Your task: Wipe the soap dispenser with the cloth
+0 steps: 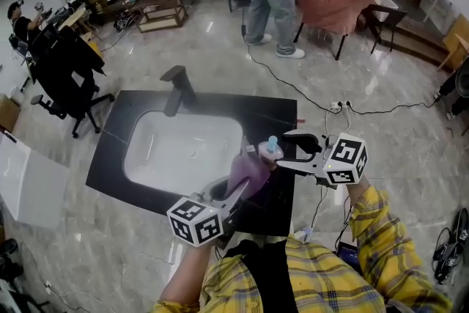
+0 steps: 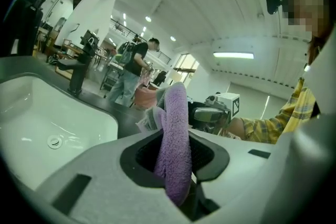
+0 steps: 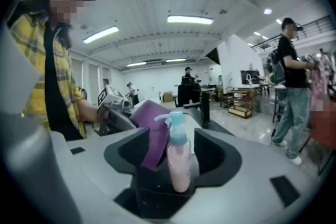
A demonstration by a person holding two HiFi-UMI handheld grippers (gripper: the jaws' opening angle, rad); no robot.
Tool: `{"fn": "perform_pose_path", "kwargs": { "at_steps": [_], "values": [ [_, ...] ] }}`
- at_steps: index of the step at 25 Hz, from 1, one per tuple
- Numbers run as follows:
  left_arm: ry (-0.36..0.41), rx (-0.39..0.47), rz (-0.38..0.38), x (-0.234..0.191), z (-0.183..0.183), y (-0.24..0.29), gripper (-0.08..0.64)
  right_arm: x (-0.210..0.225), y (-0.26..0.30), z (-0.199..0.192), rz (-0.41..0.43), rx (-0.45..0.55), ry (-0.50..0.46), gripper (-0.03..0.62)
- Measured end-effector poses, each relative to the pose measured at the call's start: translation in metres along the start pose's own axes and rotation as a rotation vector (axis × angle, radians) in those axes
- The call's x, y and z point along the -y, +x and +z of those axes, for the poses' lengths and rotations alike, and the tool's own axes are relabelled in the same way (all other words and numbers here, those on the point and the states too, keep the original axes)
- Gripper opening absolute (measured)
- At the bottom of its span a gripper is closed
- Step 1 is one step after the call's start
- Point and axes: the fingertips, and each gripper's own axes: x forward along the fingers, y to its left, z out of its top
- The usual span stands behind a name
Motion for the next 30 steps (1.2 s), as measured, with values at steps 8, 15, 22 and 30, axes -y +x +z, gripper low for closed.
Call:
{"fn": "perform_pose_path", "kwargs": {
  "at_steps": [8, 15, 22, 30],
  "values": [
    [-0.007, -0.008, 0.023, -0.003, -0.007, -0.006, 0.08, -0.001, 0.021, 0.001, 0.184, -0.114, -0.159, 0.232],
    [-0.021, -0.004, 0.04, -0.013, -0.008, -0.003, 0.08, -0.002, 0.038, -0.003, 0.314, -0.174, -0.222, 0.232],
    [-0.018, 0.014, 0.043, -0.012, 0.002, 0.007, 0.08, -0.002, 0.046, -0.005, 0.379, -0.185, -0.252, 0.121],
    [-0.037, 0.021, 0.071, -0.02, 0.001, 0.012, 0.08, 0.001, 0.048, -0.001, 0.3, -0.128, -0.197, 0.118]
  ]
}}
